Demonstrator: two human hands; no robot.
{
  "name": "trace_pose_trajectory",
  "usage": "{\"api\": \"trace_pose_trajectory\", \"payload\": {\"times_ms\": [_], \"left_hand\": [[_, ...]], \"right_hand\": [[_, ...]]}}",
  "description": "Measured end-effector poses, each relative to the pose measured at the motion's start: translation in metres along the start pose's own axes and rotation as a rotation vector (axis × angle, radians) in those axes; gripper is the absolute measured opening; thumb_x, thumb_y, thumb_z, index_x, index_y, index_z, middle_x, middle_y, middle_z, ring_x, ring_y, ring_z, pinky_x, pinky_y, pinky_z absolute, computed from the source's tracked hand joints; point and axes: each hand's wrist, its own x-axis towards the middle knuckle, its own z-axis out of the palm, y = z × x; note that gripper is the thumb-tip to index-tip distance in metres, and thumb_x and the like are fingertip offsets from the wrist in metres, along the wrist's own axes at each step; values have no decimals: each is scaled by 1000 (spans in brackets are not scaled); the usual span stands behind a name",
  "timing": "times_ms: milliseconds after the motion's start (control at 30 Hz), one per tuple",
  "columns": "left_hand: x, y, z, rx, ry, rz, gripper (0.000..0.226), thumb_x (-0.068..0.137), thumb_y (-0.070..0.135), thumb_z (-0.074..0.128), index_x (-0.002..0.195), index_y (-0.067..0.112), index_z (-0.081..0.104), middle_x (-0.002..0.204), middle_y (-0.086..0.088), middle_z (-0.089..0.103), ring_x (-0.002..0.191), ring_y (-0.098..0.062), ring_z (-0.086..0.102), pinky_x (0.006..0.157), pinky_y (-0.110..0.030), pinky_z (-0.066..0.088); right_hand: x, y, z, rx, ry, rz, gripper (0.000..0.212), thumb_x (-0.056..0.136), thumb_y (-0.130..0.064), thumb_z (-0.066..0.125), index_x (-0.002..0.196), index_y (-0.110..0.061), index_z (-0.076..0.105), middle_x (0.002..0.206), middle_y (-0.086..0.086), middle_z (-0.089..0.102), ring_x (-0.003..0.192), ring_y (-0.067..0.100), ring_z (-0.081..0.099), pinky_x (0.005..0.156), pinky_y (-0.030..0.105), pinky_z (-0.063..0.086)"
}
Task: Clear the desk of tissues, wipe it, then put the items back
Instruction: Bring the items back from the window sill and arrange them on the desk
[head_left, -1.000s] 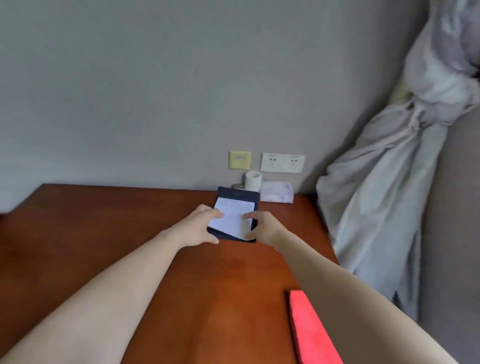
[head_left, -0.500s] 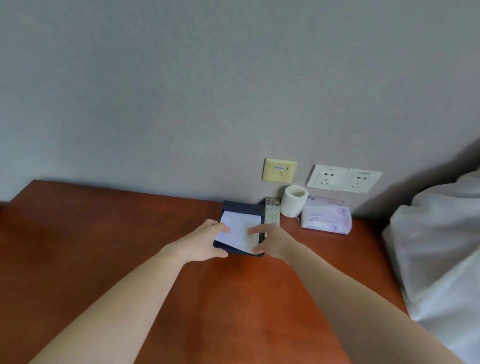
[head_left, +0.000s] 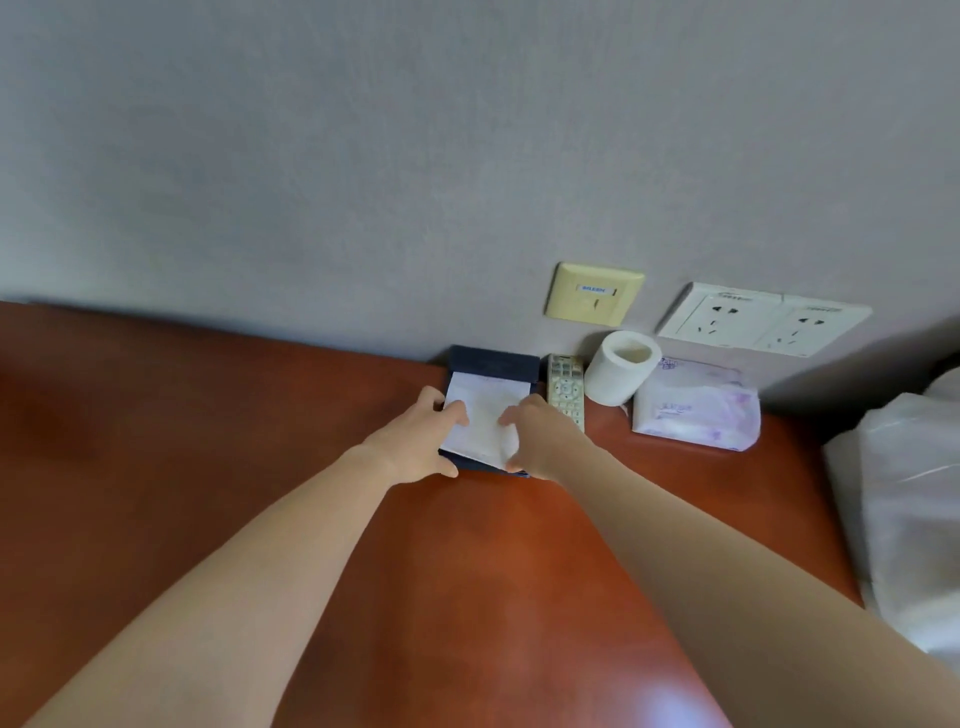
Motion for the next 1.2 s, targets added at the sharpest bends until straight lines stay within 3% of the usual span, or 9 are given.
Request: {"api": "trace_pose_trajectory", "payload": {"times_ms": [100,267,400,600,867,1000,1200], "left_hand": [[1,6,10,87,13,41,56,88,25,72,136,25,42,137,-1,28,116,-23,47,94,-41,50],[0,13,2,234,-11,64,68,87,33,72,144,27,37,143,-5,31,133,-23,28,98,-40,46],[-14,17,-15,309,16,53,81,86,45,70,151,22,28,154,-8,25,142,-27,22,114,-40,28],[-57,39,-31,428,44,95,91,91,51,61,158,17,10,164,-7,6,152,-25,1,122,-40,-1],[-147,97,-40,519,100,139,87,95,52,54,158,18,6,165,-6,-1,152,-24,-4,121,-40,-4],[-193,140,-25,559,116,202,87,94,55,54,158,19,6,166,-5,-1,152,-23,-6,121,-42,-6],[-257,224,15,582,131,384,91,92,54,58,158,20,7,165,-4,3,152,-24,-4,121,-46,-7]], "right_hand": [[7,-7,2,-159,25,-8,46,87,-2,61,131,-12,54,128,5,52,127,28,37,90,39,49],[5,-4,4,-183,14,-18,44,88,-5,63,130,-12,54,124,6,58,128,25,38,87,38,48],[-14,1,-5,-176,38,-7,43,88,-10,65,129,-16,54,122,6,59,127,24,40,83,38,48],[-69,-10,-26,-157,114,-16,49,89,-18,66,135,-20,50,127,6,57,128,23,40,86,37,46],[-192,-14,-34,-123,238,60,42,89,-22,64,129,-20,54,120,7,58,116,25,47,89,36,47],[-274,-4,-23,-75,297,136,44,90,-20,62,132,-21,52,127,9,52,120,26,47,87,33,43],[-399,29,9,-42,389,268,56,87,-26,66,140,-25,46,135,5,51,130,24,41,101,36,38]]}}
